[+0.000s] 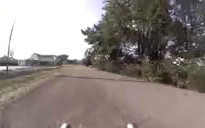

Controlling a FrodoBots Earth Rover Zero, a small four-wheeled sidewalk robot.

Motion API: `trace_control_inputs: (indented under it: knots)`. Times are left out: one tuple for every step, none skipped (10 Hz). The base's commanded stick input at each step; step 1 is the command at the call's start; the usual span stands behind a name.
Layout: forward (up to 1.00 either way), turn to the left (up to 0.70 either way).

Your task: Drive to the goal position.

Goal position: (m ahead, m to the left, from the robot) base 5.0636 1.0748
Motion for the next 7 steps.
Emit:
trace_control_inputs:
  knots:
    - [0.7,0.0]
    - [0.7,0.0]
    - [0.7,0.0]
    - [0.7,0.0]
    - [0.7,0.0]
    - [0.7,0.0]
    - [0.7,0.0]
